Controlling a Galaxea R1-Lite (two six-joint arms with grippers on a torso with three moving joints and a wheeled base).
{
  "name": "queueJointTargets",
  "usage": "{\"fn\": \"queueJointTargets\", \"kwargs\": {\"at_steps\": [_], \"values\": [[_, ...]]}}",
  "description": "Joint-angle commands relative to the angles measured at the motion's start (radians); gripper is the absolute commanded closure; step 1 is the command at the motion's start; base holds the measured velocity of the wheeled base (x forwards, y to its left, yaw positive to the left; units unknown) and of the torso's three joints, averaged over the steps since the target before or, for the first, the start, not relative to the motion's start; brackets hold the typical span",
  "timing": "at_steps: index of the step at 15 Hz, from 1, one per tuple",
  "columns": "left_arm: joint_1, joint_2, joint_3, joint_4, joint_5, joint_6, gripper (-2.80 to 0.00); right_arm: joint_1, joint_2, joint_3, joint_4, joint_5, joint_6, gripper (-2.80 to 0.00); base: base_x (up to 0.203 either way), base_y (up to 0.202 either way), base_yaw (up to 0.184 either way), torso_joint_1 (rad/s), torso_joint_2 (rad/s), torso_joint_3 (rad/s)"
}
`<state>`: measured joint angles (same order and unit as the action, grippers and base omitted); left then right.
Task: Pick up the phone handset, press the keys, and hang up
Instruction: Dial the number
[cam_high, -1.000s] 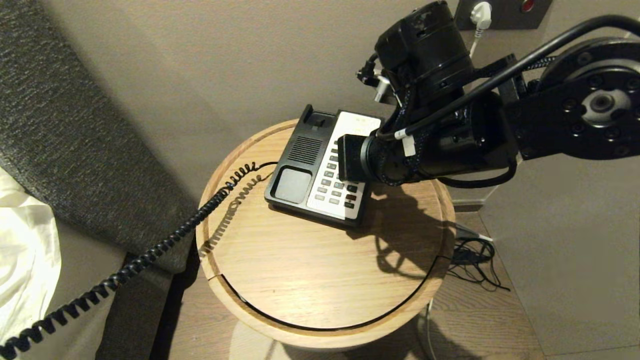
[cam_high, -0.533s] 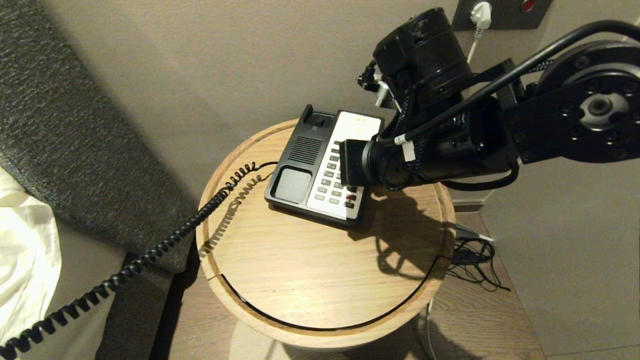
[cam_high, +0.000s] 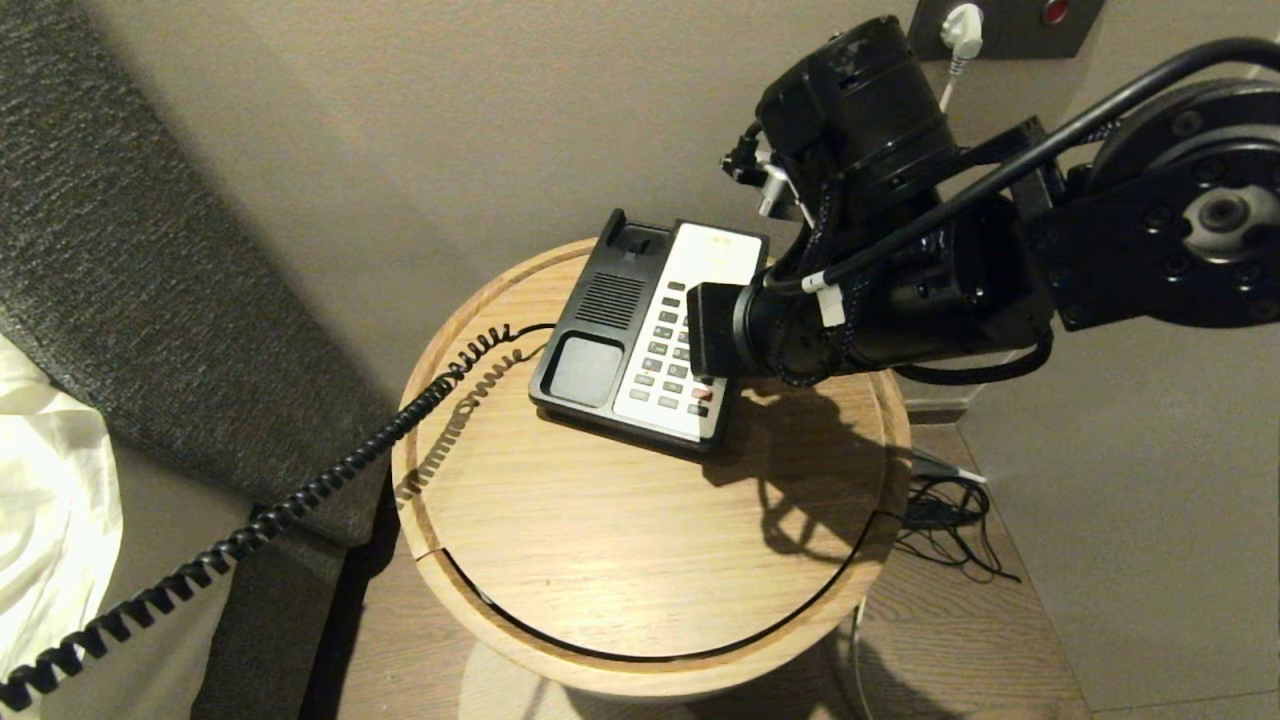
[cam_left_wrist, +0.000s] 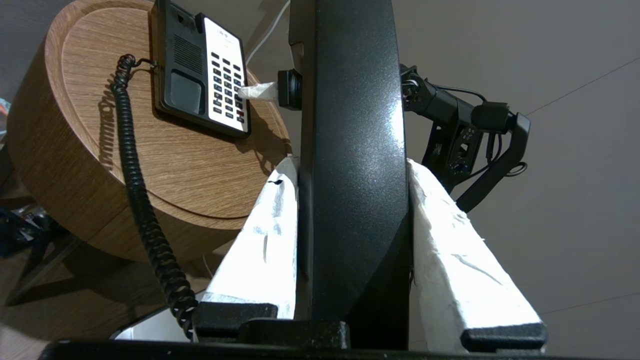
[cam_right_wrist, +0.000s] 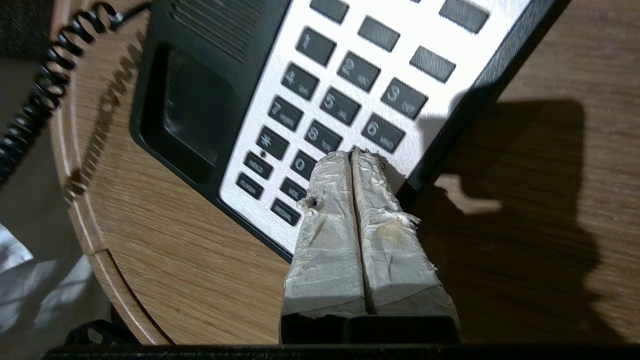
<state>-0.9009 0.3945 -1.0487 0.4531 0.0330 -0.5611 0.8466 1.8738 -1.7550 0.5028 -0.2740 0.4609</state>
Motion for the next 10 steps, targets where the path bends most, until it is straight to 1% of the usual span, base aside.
{"fn": "queueJointTargets", "kwargs": {"at_steps": [1, 10], "values": [[0.000, 0.000, -0.001, 0.003, 0.001, -0.003, 0.00, 0.000, -0.002, 0.024, -0.001, -0.002, 0.002, 0.00, 0.000, 0.000, 0.000, 0.000, 0.00, 0.000], [-0.004, -0.009, 0.017, 0.003, 0.001, -0.003, 0.00, -0.004, 0.007, 0.028, -0.009, -0.004, 0.001, 0.00, 0.000, 0.000, 0.000, 0.000, 0.00, 0.000]]}}
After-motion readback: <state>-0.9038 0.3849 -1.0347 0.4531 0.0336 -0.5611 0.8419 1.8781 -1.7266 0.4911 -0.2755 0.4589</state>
